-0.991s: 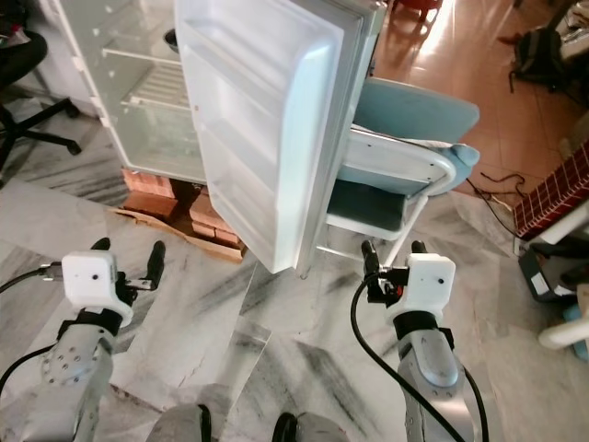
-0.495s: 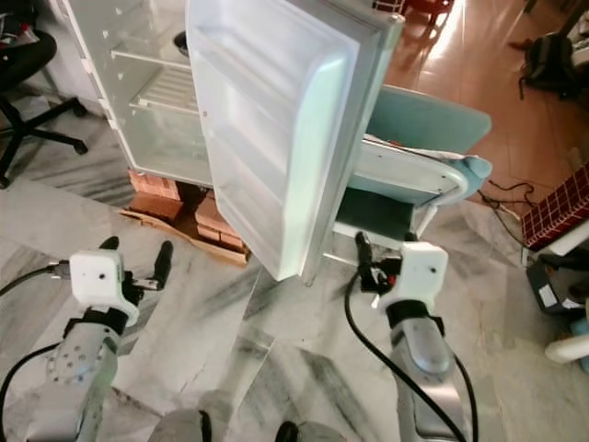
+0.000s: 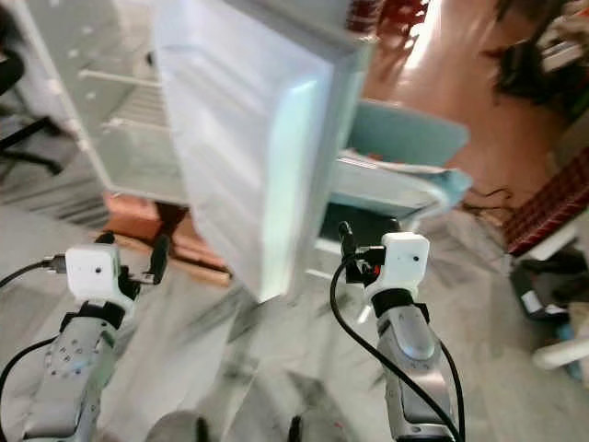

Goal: Restocking fridge

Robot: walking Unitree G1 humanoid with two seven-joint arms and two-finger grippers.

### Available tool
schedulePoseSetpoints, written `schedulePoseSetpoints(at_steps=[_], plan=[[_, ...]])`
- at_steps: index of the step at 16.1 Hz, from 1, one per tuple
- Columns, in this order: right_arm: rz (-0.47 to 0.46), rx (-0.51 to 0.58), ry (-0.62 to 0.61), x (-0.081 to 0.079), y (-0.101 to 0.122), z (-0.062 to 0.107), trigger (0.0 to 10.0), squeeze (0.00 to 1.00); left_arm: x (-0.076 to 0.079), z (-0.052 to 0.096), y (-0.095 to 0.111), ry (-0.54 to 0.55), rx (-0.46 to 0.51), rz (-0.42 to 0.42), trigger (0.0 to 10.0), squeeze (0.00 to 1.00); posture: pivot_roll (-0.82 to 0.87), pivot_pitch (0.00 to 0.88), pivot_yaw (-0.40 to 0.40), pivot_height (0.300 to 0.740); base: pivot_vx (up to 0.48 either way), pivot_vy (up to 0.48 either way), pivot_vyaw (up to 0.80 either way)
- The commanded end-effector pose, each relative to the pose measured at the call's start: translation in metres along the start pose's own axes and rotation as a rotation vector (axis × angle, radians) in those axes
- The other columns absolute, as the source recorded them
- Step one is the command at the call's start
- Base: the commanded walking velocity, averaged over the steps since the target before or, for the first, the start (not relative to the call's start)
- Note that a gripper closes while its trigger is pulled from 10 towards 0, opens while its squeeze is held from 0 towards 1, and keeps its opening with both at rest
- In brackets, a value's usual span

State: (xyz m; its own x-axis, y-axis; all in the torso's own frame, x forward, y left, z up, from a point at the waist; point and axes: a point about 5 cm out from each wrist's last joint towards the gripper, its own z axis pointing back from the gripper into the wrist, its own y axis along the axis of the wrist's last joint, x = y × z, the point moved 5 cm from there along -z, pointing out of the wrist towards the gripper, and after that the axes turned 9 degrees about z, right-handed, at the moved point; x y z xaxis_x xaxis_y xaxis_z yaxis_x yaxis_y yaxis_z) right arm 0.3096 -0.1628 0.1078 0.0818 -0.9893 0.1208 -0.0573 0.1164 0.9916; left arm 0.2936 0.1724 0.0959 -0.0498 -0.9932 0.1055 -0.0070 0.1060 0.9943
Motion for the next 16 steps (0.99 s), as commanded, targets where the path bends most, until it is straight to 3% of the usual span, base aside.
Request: schedulePoseSetpoints(at_steps=[1,6,12,16], plan=[[0.017,-0.016,-0.013,0.009,-0.003,0.0,10.0,0.0,0.006,0.002,-0.005,-0.008,-0.019,0.014,10.0,0.0,0.06,0.105,-0.085,0.74,0.0,0.0,0.0],[0.022,0.02,0.052,0.001,0.005,-0.012,10.0,0.0,0.002,0.006,-0.011,0.017,-0.046,0.025,10.0,0.0,0.06,0.112,-0.086,0.74,0.0,0.0,0.0],[0.04,0.028,0.022,-0.002,0.013,-0.038,10.0,0.0,0.002,0.006,-0.012,0.021,-0.051,0.02,10.0,0.0,0.08,0.118,-0.094,0.74,0.0,0.0,0.51],[0.02,-0.056,-0.045,0.002,-0.005,-0.048,10.0,0.0,-0.004,0.007,-0.018,0.05,-0.084,0.015,10.0,0.0,0.09,0.116,-0.102,0.74,0.0,0.0,0.0]])
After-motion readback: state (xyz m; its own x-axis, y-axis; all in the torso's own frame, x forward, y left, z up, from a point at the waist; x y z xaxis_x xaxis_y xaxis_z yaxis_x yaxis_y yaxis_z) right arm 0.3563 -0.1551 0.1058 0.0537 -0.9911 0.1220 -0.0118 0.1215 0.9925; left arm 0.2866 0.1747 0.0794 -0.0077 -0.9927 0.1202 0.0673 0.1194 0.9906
